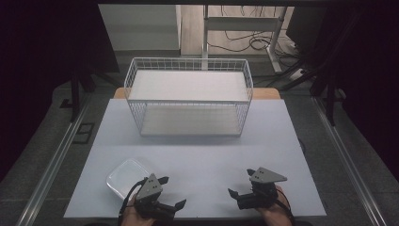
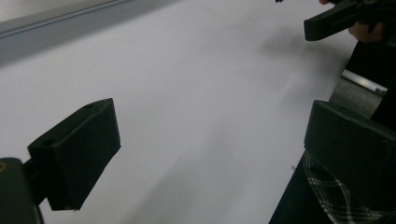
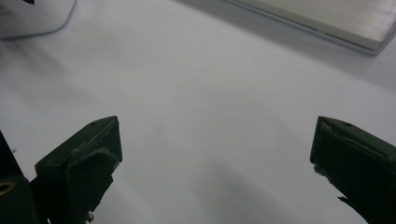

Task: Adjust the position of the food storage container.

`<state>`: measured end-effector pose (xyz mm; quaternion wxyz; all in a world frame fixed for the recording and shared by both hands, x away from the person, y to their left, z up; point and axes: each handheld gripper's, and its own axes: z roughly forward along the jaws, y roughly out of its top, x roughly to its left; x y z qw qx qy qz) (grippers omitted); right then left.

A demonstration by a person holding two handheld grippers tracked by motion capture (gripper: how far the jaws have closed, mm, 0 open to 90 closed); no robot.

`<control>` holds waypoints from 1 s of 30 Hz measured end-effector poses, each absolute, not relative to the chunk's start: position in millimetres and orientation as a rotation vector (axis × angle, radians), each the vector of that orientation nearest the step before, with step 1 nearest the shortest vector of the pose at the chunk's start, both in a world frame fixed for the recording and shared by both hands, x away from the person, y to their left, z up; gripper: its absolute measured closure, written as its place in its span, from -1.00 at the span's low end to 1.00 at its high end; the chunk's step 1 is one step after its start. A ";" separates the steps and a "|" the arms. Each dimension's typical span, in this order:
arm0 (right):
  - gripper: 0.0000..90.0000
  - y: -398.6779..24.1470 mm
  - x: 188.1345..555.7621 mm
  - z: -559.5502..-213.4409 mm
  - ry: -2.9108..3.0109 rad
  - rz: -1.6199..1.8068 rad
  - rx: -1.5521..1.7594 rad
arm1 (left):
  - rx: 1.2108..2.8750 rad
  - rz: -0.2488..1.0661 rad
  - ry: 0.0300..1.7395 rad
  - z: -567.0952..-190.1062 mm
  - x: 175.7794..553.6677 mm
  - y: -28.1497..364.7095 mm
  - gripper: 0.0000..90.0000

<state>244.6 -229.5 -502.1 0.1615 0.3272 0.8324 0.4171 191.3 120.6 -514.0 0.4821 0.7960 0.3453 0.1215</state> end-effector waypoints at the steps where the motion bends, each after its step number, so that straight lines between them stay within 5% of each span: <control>1: -0.96 -228.8 244.7 -503.2 2.381 1.189 0.931 | 1.938 0.308 0.831 -513.8 190.7 120.6 -0.93; 22: -0.96 -221.6 243.3 -504.8 2.406 1.201 0.903 | 2.001 0.311 0.792 -504.7 184.4 119.5 -0.86; 25: -0.96 -221.6 243.5 -504.8 2.406 1.202 0.907 | 1.993 0.354 0.794 -495.5 179.3 129.6 -0.67; 30: -0.96 -222.1 244.0 -504.9 2.408 1.198 0.912 | 1.940 0.363 0.815 -486.2 172.6 150.3 -0.05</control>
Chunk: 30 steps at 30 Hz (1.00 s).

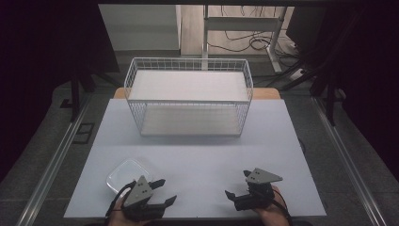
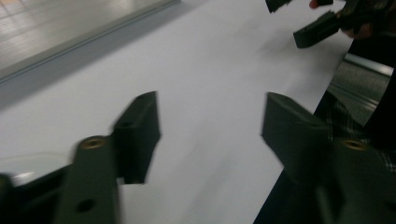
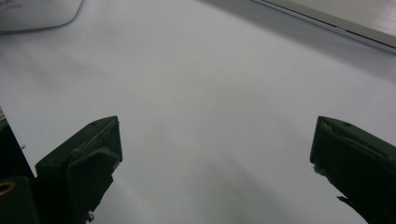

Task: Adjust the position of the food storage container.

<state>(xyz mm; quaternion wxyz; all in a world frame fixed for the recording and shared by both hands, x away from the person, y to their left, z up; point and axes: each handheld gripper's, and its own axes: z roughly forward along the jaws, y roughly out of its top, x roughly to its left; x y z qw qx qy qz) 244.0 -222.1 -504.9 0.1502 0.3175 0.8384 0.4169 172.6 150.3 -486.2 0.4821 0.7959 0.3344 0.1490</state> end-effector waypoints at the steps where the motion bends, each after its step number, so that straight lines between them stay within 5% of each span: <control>1: -0.95 -221.9 244.0 -505.1 2.408 1.200 0.912 | 1.926 0.354 0.825 -485.9 171.8 154.3 0.07; 11: -0.95 -221.8 244.4 -506.0 2.419 1.188 0.898 | 1.938 0.457 0.932 -477.9 153.4 198.0 0.97; 24: -0.94 -221.1 245.0 -507.6 2.430 1.168 0.894 | 1.862 0.472 1.133 -492.1 124.5 274.7 1.00; 30: -0.94 -221.0 246.3 -508.4 2.430 1.156 0.897 | 1.867 0.422 1.148 -503.2 126.2 276.1 1.00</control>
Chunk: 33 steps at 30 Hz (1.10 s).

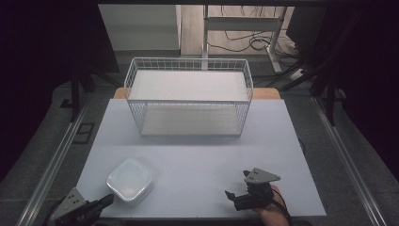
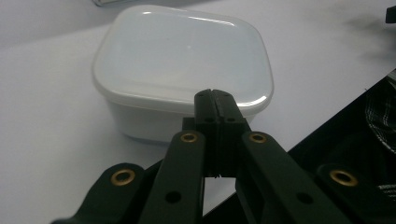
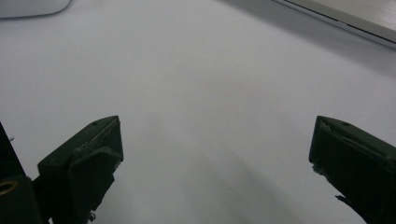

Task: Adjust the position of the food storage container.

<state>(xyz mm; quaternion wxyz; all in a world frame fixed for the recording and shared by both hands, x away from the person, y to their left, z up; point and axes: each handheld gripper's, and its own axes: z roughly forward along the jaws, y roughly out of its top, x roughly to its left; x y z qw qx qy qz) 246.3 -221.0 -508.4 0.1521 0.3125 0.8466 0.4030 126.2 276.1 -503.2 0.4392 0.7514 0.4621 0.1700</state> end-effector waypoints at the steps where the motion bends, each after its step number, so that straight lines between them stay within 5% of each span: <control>1: -0.94 -220.5 246.2 -508.7 2.430 1.157 0.897 | 1.886 0.418 1.137 -504.3 128.6 269.7 1.00; 23: -0.94 -217.3 246.2 -511.6 2.461 1.122 0.870 | 1.900 0.422 1.084 -507.2 189.9 228.3 1.00; 33: -0.94 -217.9 246.7 -511.1 2.460 1.120 0.875 | 1.726 0.626 1.340 -497.0 218.2 299.2 1.00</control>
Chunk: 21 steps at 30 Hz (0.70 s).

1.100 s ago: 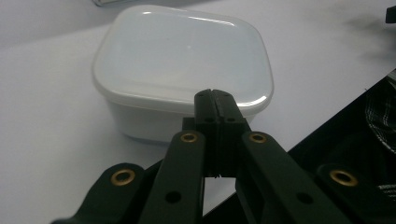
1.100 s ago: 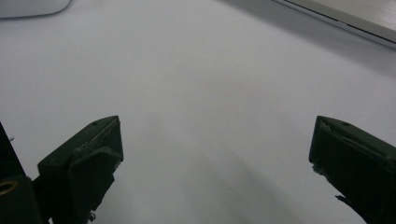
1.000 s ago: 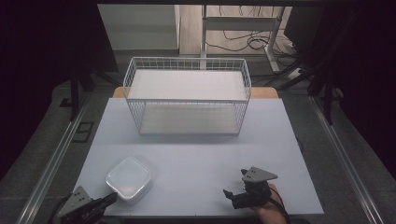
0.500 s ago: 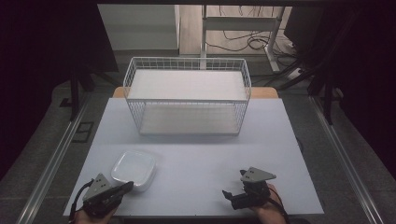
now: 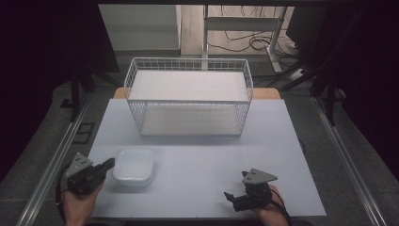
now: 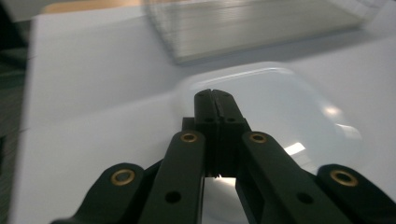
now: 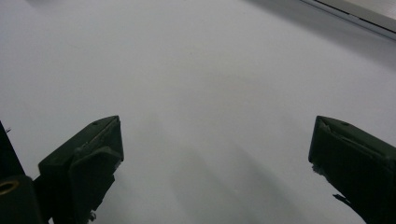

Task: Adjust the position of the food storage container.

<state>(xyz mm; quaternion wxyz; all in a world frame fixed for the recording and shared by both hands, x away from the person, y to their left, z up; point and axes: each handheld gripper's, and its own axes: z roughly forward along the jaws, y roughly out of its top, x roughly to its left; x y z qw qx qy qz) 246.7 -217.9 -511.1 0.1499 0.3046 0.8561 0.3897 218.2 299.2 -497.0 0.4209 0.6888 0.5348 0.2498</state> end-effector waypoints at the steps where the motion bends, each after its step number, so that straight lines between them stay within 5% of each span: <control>1: -0.94 -218.0 246.8 -511.2 2.459 1.119 0.876 | 1.726 0.628 1.360 -500.3 220.5 303.3 1.00; 21: -0.94 -218.4 248.4 -511.2 2.453 1.114 0.883 | 1.893 0.501 1.325 -522.8 242.6 267.9 1.00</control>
